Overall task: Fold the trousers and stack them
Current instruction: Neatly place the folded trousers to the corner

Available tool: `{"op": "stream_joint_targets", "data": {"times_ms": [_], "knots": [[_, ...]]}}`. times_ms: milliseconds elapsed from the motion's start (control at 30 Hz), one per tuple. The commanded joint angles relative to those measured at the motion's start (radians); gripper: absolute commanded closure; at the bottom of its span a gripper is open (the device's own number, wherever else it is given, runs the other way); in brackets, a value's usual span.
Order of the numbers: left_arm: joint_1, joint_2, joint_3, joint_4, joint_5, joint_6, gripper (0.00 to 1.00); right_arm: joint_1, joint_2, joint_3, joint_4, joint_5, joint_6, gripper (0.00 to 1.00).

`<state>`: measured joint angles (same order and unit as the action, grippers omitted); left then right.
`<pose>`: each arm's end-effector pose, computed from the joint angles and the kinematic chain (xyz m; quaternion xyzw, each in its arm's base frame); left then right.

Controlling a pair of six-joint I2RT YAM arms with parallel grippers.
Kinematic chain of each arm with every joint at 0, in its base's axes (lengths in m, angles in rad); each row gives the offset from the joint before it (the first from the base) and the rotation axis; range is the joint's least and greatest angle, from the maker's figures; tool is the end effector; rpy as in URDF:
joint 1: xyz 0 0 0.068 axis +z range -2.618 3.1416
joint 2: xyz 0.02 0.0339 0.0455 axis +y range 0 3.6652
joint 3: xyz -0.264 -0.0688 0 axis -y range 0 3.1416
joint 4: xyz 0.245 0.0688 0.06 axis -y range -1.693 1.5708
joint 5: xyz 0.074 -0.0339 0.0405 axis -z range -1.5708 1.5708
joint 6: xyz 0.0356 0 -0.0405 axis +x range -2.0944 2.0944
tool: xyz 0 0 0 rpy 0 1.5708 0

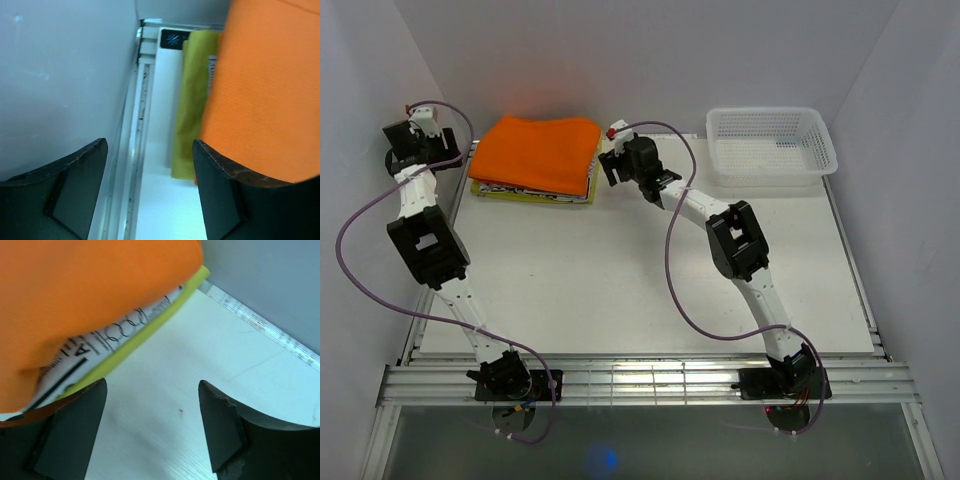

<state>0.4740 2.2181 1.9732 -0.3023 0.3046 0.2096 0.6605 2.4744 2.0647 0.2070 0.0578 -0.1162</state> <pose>0.4708 0.2295 0.2667 -0.0399 0.8640 0.0376 0.5004 0.4619 0.3562 0.2122 -0.2764 0.7239 0.1482 0.6144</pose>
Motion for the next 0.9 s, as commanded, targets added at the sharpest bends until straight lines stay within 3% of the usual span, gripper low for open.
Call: {"op": "stream_joint_targets", "data": {"times_ms": [0, 67, 133, 200, 333, 400, 467, 667, 800, 867], "knots": [[-0.005, -0.061, 0.055, -0.034, 0.123, -0.028, 0.21, -0.033, -0.071, 0.032, -0.041, -0.019, -0.027, 0.19], [-0.005, -0.064, 0.047, -0.034, 0.210, -0.058, 0.20, -0.045, -0.091, 0.003, -0.047, -0.039, -0.023, 0.10], [-0.005, -0.061, 0.036, -0.040, 0.304, -0.087, 0.13, -0.053, -0.135, -0.024, -0.076, -0.085, -0.011, 0.02], [-0.005, -0.054, 0.030, -0.043, 0.347, -0.107, 0.12, -0.067, -0.195, -0.050, -0.104, -0.134, -0.004, 0.09], [-0.005, 0.015, 0.053, -0.107, 0.331, -0.170, 0.13, -0.081, -0.330, -0.155, -0.182, -0.185, -0.008, 0.10], [-0.005, 0.057, 0.046, -0.147, 0.295, -0.176, 0.20, -0.094, -0.409, -0.223, -0.205, -0.199, -0.008, 0.10], [-0.005, 0.043, -0.050, -0.109, 0.271, -0.174, 0.22, -0.119, -0.460, -0.262, -0.289, -0.211, -0.002, 0.10], [-0.005, -0.060, -0.181, -0.138, 0.318, -0.182, 0.27, -0.212, -0.681, -0.443, -0.400, -0.266, -0.013, 0.10], [-0.008, -0.191, -0.249, -0.185, 0.337, -0.176, 0.24, -0.304, -0.839, -0.524, -0.515, -0.329, -0.017, 0.10], [-0.009, -0.277, -0.272, -0.254, 0.340, -0.153, 0.16, -0.367, -0.891, -0.569, -0.553, -0.355, -0.020, 0.10]]}}
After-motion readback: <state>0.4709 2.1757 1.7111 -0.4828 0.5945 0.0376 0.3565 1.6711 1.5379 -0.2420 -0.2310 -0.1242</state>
